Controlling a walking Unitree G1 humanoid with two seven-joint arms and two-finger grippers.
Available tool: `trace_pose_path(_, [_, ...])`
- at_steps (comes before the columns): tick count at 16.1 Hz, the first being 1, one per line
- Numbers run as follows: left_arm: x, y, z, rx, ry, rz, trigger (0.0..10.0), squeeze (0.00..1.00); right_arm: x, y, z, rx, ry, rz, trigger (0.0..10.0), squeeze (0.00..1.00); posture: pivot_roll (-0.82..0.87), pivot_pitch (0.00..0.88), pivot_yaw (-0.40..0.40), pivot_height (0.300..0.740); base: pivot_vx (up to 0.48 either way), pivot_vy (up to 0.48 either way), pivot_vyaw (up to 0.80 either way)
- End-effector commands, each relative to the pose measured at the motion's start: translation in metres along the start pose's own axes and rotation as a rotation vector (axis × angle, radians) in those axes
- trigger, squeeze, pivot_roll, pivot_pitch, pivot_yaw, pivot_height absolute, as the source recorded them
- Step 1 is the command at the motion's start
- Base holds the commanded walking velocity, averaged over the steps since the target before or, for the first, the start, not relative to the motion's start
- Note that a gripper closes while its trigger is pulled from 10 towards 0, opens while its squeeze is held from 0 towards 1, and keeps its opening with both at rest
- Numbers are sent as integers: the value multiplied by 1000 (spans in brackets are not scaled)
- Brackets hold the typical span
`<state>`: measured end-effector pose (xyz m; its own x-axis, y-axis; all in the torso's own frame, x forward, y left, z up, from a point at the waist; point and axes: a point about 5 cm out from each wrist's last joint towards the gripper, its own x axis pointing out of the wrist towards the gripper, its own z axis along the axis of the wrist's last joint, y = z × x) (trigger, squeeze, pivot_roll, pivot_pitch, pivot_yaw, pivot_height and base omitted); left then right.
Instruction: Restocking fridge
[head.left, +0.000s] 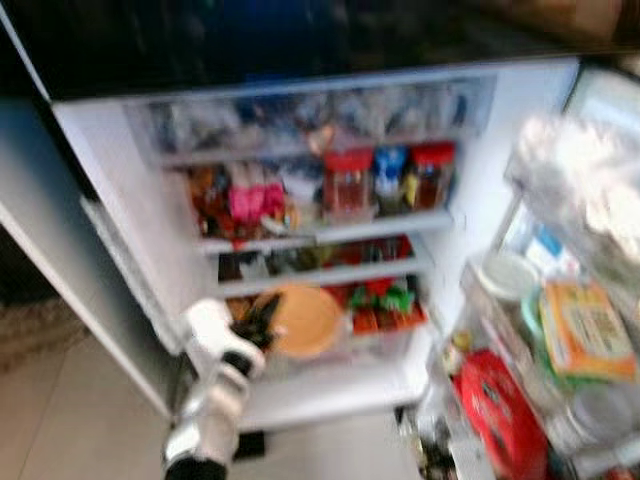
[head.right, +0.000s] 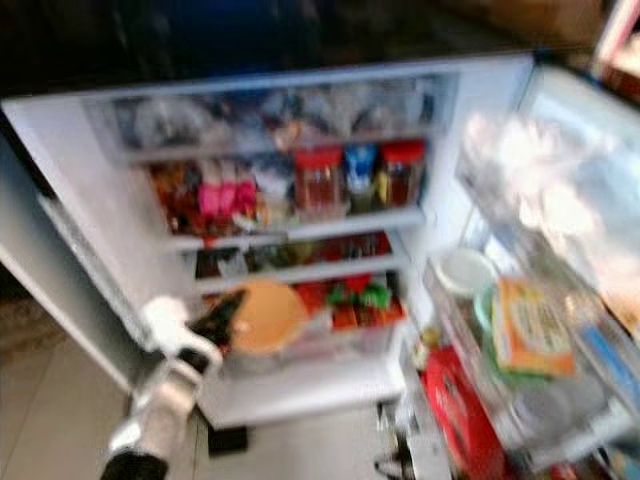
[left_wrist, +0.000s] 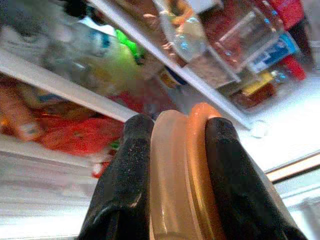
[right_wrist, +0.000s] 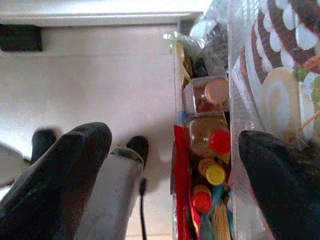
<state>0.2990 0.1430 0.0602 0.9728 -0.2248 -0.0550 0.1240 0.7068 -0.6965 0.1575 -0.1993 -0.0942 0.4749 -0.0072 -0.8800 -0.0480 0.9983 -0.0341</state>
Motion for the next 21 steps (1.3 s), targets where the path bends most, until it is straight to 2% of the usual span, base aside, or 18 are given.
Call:
trace_pose_path(1, [-3, 7, 14, 3, -36, 16, 10000, 0, 0, -12, 13, -2, -42, -41, 10000, 0, -24, 0, -12, 740, 304, 0, 0])
trace_pose_path(4, [-4, 11, 13, -33, -37, 26, 10000, 0, -1, -12, 13, -4, -42, -38, 10000, 0, -25, 0, -13, 740, 300, 0, 0])
trace_pose_path(7, [-4, 15, 8, -121, -15, 23, 10000, 0, -1, -13, 13, -2, -42, -36, 10000, 0, -26, 0, -13, 740, 285, 0, 0])
trace_pose_path(9, [-4, 16, 7, -143, 1, 17, 10000, 0, -1, -12, 13, -7, -40, -35, 10000, 0, -25, 0, -16, 740, 129, 0, 0])
trace_pose_path(14, [0, 15, 4, -33, 62, -7, 10000, 0, -1, -12, 13, 0, -49, -30, 10000, 0, -27, 0, -14, 740, 0, 0, 0])
trace_pose_path(16, [1, 14, 5, -24, 62, -6, 10000, 0, -1, -12, 13, -16, -39, -33, 10000, 0, -27, 0, -13, 740, 0, 0, 0])
trace_pose_path(20, [1, 13, 3, 11, 66, 0, 10000, 0, -1, -12, 12, -11, -46, -24, 10000, 0, -30, 0, -12, 675, 0, 0, 0])
trace_pose_path(21, [2, 13, 3, 13, 62, 8, 10000, 0, -1, -13, 12, 0, -49, -31, 10000, 0, -29, 0, -15, 675, 0, 0, 0])
